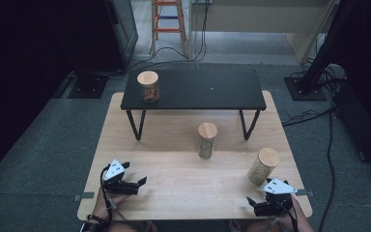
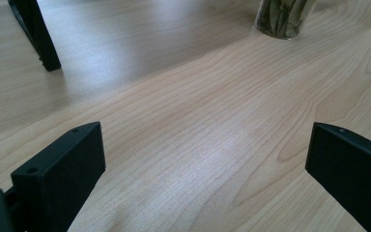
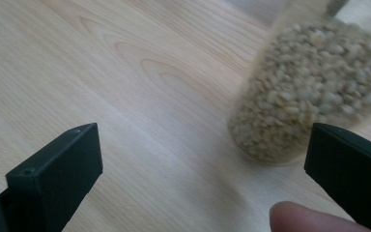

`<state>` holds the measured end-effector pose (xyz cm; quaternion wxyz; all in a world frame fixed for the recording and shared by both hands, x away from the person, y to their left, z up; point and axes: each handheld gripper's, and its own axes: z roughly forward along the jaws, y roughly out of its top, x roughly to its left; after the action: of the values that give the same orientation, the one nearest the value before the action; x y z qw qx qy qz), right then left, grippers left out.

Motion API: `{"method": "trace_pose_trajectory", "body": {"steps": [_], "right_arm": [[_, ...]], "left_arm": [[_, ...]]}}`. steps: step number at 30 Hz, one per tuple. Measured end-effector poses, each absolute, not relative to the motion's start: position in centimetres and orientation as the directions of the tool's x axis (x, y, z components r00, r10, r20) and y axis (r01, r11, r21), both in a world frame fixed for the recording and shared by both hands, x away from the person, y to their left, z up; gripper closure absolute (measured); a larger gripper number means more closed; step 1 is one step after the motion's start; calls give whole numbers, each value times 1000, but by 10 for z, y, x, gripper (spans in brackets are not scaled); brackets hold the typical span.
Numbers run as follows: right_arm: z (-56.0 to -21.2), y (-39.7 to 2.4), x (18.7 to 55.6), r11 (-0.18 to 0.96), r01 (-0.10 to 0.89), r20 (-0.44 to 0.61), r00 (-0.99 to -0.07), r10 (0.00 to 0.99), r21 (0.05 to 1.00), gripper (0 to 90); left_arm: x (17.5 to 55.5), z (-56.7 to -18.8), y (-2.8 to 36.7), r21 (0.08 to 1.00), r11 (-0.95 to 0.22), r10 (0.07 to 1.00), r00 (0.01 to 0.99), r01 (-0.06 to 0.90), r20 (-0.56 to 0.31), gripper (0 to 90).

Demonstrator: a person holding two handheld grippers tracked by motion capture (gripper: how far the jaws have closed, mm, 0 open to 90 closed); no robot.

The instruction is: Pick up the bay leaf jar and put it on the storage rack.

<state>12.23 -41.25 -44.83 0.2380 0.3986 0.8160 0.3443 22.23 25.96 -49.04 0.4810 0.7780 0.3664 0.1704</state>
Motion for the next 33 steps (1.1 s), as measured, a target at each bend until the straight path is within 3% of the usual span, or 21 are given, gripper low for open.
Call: {"method": "trace_pose_trajectory", "body": {"steps": [33], "right_arm": [[-435, -368, 152, 473, 458, -107, -623, 775, 753, 0]], "left_arm": [[227, -488, 260, 864, -291, 713, 696, 411, -91, 6]]}}
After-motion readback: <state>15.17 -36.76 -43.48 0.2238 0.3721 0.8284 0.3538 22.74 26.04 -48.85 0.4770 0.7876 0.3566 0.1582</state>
